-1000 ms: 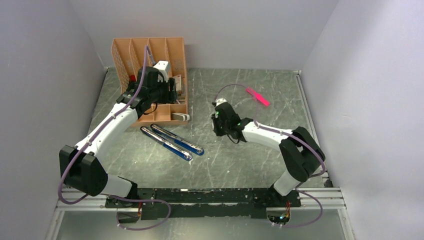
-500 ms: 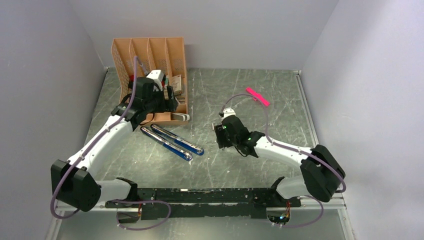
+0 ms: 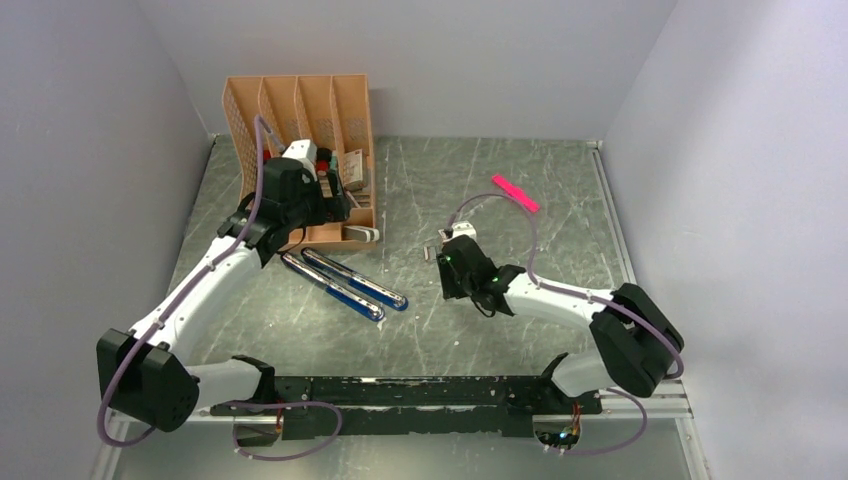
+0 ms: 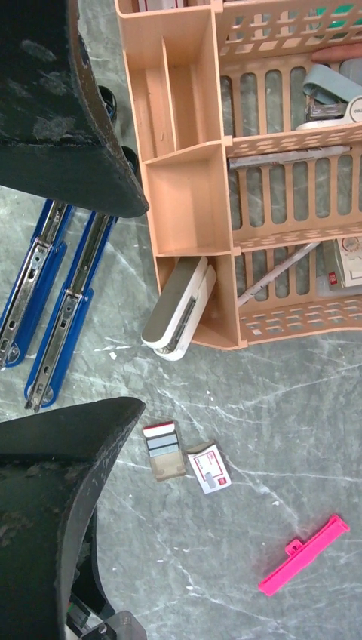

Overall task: Load the staples into the stapler
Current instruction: Place several staples at the center of the board, then pick up several staples from the center of the board.

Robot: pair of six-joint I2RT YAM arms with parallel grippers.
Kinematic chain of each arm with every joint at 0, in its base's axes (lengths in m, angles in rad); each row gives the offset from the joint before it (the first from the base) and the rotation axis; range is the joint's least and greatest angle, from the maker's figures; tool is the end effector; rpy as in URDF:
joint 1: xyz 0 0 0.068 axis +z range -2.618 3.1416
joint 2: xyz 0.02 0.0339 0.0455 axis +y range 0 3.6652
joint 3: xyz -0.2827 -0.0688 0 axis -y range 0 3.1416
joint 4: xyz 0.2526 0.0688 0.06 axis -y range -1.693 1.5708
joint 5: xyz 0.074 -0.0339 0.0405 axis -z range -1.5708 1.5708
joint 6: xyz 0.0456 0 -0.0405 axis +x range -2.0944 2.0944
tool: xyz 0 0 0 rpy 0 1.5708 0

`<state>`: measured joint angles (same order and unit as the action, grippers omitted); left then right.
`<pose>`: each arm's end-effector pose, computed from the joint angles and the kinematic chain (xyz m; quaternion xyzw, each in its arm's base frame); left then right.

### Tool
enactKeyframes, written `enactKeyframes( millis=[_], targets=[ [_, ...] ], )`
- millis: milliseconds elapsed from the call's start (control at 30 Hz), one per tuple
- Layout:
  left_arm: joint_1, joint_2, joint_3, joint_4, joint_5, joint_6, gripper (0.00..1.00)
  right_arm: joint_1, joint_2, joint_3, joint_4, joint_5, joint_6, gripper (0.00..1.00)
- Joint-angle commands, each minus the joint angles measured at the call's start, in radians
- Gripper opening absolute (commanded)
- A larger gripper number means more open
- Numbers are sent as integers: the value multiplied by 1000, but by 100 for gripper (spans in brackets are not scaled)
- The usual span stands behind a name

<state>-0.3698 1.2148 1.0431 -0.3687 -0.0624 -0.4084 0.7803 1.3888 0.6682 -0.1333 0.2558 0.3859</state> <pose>0.2650 -0.0997 0.3329 -0.0322 0.8693 -0.1617 0.4660 0.2042 0.1858 0.1809 -0.1381 0.9196 0.0919 0.3562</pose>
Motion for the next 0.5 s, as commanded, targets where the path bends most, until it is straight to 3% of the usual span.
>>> enactKeyframes(
  millis=[0, 467],
  targets=[
    [11, 24, 13, 23, 22, 31, 92, -4, 27, -4, 1, 8, 29, 47],
    [16, 33, 14, 16, 28, 31, 89, -3, 64, 14, -40, 40, 38, 42]
  ],
)
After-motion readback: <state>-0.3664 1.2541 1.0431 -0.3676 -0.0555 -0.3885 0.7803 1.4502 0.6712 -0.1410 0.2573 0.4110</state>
